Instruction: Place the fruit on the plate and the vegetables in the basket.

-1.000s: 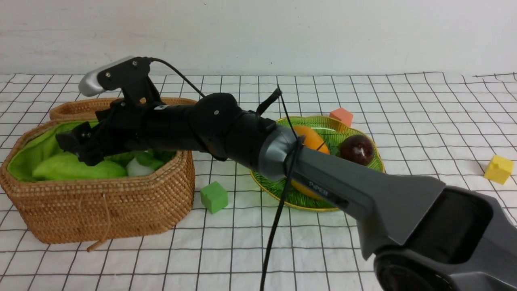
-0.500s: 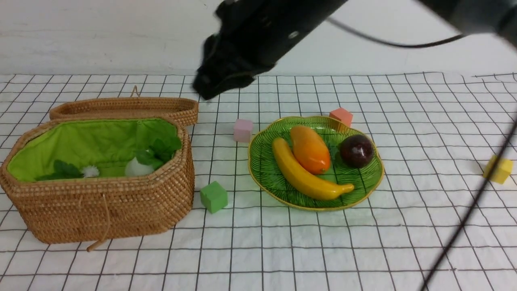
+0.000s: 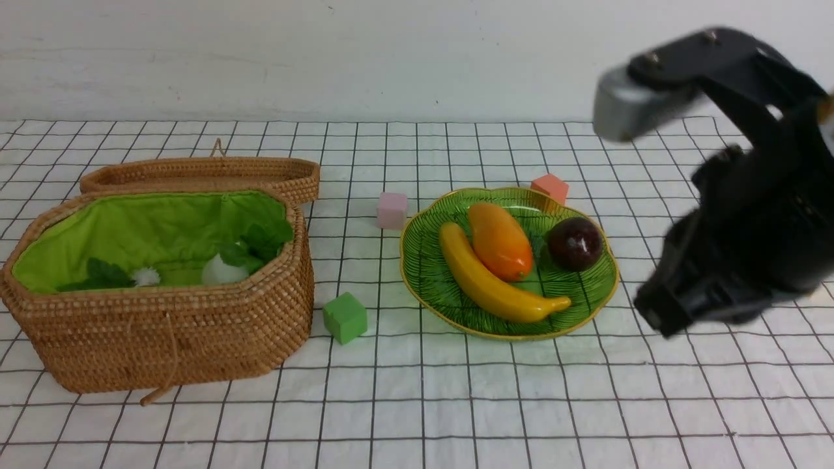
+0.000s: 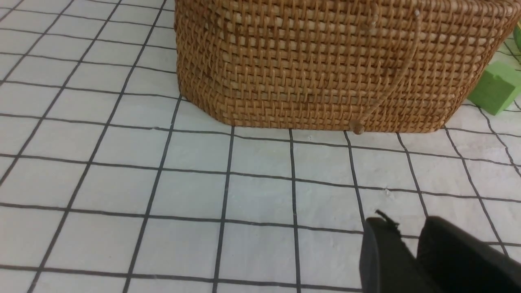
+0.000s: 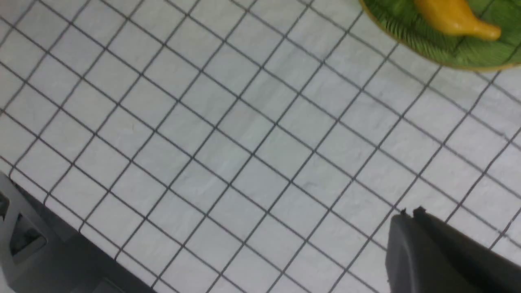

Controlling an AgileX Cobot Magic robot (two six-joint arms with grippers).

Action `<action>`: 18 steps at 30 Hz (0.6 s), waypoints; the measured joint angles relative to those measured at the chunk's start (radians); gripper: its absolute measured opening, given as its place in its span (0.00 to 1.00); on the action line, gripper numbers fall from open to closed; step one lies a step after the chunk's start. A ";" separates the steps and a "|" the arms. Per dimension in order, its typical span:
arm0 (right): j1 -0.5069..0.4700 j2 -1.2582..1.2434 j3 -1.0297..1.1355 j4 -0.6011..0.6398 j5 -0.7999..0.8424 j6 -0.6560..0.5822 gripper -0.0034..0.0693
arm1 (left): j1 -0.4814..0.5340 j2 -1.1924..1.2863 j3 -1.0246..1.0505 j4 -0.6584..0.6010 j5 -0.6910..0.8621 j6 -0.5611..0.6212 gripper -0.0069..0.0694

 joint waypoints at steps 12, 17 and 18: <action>-0.118 -0.216 0.110 0.044 -0.074 0.005 0.04 | 0.000 0.000 0.000 0.000 0.000 0.000 0.27; -0.391 -0.491 0.281 0.029 -0.347 0.019 0.04 | 0.000 0.000 0.000 0.000 0.000 0.001 0.27; -0.436 -0.549 0.336 0.020 -0.389 0.025 0.04 | 0.000 0.000 0.000 0.000 0.000 0.001 0.27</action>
